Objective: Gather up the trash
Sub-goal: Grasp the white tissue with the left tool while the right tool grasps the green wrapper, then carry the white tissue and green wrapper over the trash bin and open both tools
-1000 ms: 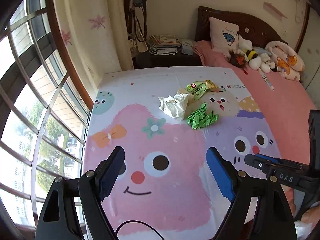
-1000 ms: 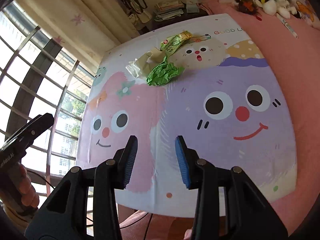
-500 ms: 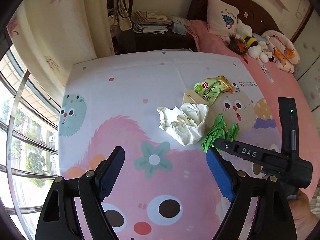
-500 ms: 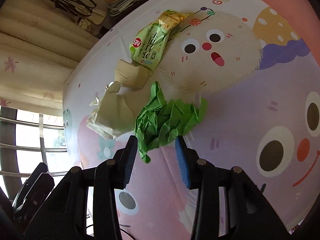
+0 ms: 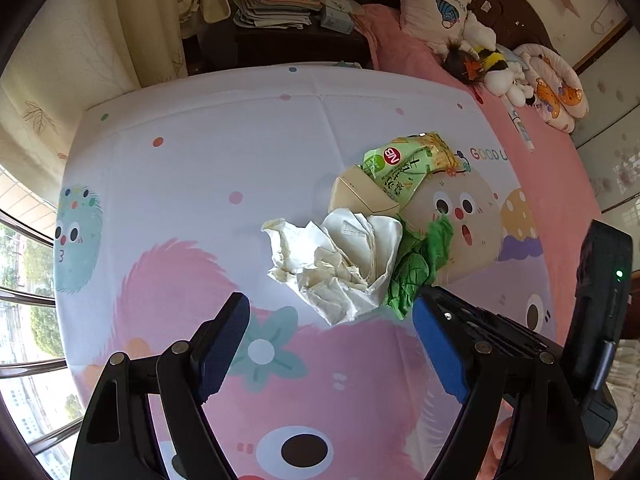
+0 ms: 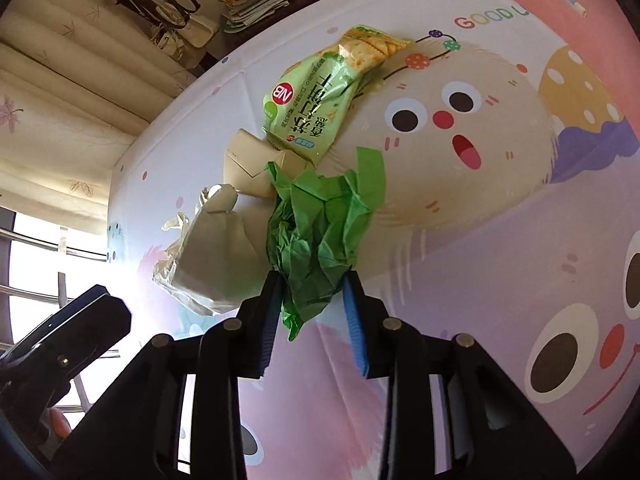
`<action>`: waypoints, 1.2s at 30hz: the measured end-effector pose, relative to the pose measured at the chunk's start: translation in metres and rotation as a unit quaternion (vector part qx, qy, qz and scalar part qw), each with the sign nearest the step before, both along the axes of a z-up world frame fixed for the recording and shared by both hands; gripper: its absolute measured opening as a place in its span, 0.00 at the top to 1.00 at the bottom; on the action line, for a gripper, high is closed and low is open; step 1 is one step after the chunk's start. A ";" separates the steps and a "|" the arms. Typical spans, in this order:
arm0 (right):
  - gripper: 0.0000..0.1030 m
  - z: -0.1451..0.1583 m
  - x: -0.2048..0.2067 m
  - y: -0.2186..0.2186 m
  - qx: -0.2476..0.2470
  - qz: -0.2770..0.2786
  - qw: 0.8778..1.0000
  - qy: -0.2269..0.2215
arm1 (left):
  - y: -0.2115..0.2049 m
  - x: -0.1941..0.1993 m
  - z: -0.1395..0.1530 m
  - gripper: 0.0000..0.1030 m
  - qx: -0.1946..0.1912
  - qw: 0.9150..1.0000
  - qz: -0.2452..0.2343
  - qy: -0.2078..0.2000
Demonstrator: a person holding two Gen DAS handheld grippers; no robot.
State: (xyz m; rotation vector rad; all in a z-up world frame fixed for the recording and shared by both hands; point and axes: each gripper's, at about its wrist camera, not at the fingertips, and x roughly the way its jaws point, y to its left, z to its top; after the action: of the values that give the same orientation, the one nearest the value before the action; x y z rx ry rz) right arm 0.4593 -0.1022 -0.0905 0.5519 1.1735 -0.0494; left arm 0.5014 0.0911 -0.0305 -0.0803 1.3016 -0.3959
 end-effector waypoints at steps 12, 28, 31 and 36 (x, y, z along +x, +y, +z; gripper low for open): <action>0.96 0.018 -0.024 -0.018 -0.009 0.002 1.000 -0.021 | -0.042 0.031 -0.040 0.24 0.065 0.997 0.017 0.030; 0.41 0.019 -0.021 -0.024 0.004 -0.031 0.999 0.009 | -0.017 0.024 -0.046 0.52 0.030 0.999 0.032 0.029; 0.41 0.018 -0.015 -0.025 0.000 -0.036 0.999 0.006 | -0.008 0.018 -0.046 0.52 0.035 0.998 0.034 0.029; 0.41 0.010 0.003 -0.014 -0.024 -0.023 0.999 0.020 | 0.004 0.007 -0.046 0.52 0.050 0.998 0.037 0.023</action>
State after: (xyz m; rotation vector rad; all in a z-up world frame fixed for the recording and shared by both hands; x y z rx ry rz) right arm 0.4623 -0.1166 -0.0805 0.5370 1.1961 -0.1292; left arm 0.5084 0.0948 -0.0763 -0.0532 1.3587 -0.2673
